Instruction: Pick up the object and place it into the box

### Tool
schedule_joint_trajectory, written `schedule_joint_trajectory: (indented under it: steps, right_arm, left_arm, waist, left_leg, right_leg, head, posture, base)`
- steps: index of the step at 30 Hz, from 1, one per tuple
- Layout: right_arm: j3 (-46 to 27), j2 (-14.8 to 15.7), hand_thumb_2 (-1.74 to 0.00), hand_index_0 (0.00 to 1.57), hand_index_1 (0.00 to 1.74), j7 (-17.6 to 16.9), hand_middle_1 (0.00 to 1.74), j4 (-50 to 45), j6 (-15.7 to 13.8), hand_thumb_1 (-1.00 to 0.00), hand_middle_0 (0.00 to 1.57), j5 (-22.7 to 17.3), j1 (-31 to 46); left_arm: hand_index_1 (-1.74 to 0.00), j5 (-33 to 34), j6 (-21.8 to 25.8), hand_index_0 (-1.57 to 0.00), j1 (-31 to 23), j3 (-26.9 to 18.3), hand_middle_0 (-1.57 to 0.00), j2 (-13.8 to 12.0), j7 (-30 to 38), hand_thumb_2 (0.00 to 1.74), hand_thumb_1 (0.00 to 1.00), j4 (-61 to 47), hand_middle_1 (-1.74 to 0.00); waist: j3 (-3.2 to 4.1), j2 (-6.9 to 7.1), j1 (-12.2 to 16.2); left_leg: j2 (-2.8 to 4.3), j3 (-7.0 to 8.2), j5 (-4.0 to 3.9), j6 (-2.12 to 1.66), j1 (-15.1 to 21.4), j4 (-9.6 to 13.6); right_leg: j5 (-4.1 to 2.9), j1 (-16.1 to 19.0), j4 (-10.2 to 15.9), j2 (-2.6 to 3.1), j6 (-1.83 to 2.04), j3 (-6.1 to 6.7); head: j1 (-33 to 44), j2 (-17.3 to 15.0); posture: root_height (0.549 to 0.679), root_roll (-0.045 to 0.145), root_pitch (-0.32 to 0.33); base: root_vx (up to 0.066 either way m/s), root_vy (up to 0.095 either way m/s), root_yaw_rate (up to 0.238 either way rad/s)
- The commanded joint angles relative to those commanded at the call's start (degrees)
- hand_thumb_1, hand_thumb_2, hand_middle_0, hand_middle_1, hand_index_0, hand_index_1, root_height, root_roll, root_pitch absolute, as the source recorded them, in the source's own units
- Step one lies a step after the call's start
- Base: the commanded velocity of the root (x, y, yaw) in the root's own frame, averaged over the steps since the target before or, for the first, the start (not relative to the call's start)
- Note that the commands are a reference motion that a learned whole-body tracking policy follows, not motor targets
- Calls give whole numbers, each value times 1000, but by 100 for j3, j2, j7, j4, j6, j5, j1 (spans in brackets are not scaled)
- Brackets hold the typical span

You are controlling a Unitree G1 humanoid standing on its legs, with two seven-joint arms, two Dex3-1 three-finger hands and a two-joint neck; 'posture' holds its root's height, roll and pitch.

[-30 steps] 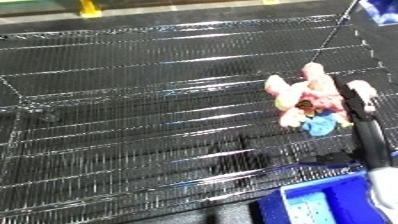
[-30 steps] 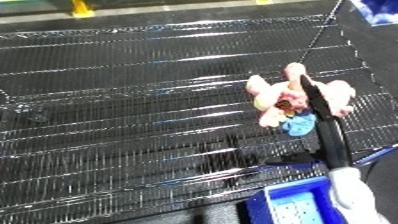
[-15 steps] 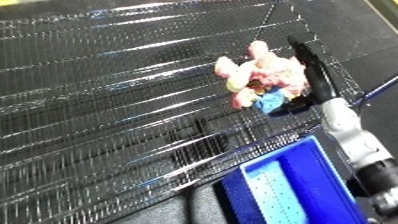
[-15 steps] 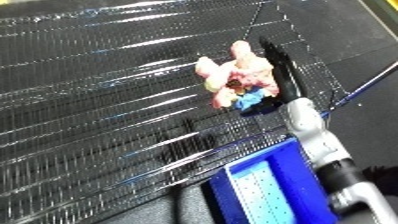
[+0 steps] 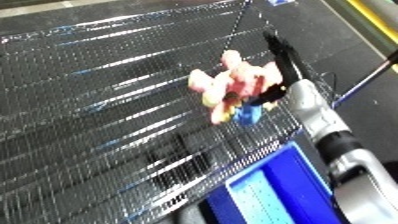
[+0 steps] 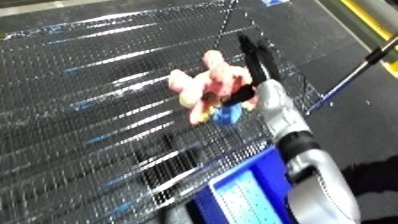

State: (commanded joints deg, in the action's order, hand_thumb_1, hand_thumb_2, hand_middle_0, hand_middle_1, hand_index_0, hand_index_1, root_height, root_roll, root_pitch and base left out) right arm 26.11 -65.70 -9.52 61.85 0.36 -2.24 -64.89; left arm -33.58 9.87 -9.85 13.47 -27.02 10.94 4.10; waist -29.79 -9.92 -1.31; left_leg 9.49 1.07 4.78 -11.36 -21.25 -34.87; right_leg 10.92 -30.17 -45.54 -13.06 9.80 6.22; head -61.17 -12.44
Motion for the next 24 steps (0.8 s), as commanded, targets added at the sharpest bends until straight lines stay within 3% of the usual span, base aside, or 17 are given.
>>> schedule_joint_trajectory:
  steps: [10, 24]
  right_arm:
    - [775, 130, 0, 0, 0, 91, 0, 469, 93, 0, 0, -2, -918]
    - [709, 258, 0, 0, 0, 171, 0, 810, 247, 0, 0, -38, -751]
  left_arm:
    - [-1740, -108, 10, -1570, -53, 60, -1570, 118, -9, 1740, 1000, -30, -1740]
    - [-1740, -210, 14, -1570, -379, 142, -1570, 156, 73, 1740, 1000, -179, -1740]
  waist:
    - [0, -260, 24]
    - [0, -541, -140]
  left_leg:
    - [-28, -23, -71, -17, -516, -113]
    - [-64, -131, -175, -37, -1165, -362]
  right_leg:
    - [37, -561, -229, -20, -22, 52]
    - [119, -1188, -733, -31, -16, 70]
  head:
    - [90, 564]
    - [71, 985]
  posture:
    - [616, 112, -5]
    - [602, 123, 28]
  base:
    - [7, -26, 27]
    - [-12, -29, 64]
